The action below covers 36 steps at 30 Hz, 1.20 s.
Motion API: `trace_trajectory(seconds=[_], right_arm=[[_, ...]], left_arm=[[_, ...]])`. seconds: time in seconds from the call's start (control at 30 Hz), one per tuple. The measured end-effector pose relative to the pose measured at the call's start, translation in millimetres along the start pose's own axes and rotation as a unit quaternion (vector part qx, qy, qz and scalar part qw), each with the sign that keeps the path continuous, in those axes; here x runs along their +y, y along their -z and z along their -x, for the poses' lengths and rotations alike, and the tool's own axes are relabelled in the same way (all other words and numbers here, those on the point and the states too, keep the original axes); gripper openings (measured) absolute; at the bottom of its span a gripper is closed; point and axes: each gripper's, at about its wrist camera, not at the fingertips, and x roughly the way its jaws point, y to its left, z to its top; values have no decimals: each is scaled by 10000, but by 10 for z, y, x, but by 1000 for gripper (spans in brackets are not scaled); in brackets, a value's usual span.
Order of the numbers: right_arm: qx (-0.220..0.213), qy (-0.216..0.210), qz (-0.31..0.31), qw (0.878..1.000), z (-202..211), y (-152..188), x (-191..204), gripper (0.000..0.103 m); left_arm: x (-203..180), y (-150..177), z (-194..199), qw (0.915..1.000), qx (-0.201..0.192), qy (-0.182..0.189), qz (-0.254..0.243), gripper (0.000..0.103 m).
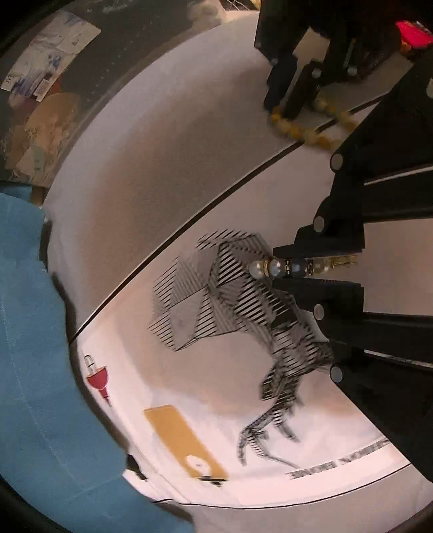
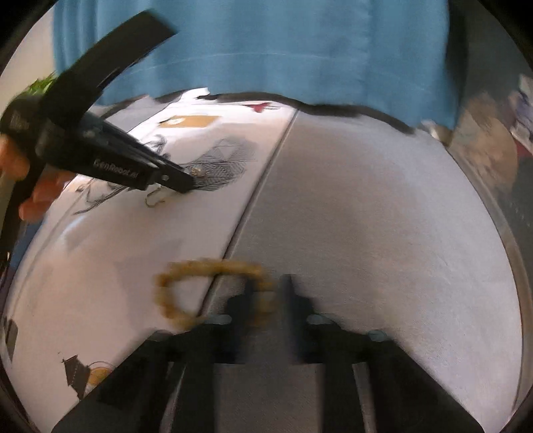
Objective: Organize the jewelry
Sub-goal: 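Grasp the pearl hair clip with the left tool while the right tool grasps the wooden-bead bracelet, then carry the pearl clip and wooden-bead bracelet over the copper tray with both tools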
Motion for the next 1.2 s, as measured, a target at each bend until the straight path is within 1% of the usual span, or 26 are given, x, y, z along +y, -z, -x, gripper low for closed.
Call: trace_trajectory(seconds=[0.03,0.1,0.17,0.27,0.4,0.53,0.7,0.77,0.87,1.0,1.07,1.1,1.2], right_arm=[[30,46,-6,10000,9,-1,27,13],[111,-30,-267,9996,58,7,27,13],[23,8,-424,9991,207,15,21,13],[-175,148,-505,9985,532,2,30,13],[-357,349,-489,9976,962,-13,111,13],[-494,474,-476,9965,1407,31,271,13],[-663,425,-412,9960,1962,240,579,13],[-724,357,-345,9961,2180,363,766,13],[-773,156,-253,9966,2468,587,1101,13],[-779,-150,-173,9967,2758,892,1532,13],[-771,-323,-117,9964,2888,1043,1767,13],[-758,-410,-73,9963,2945,1112,1887,13],[-738,-592,51,9955,3079,1277,2173,13]], left_arm=[[-30,43,44,10000,-41,-21,-17,9],[-74,170,231,9997,-219,36,75,9],[-95,279,431,9990,-381,122,201,9],[-158,512,832,9970,-680,172,340,9],[-248,855,1384,9938,-975,176,509,9],[-368,1314,1954,9901,-1265,-23,604,9],[-355,2047,2535,9846,-1398,-416,959,9],[-326,2421,2751,9812,-1449,-598,1122,9],[-275,2965,2985,9759,-1487,-767,1404,9],[-299,3627,3192,9680,-1521,-1007,1725,9],[-317,3947,3271,9638,-1552,-1019,1915,9],[-337,4115,3304,9606,-1584,-1083,2012,9],[-390,4483,3356,9544,-1634,-1122,2232,9]])
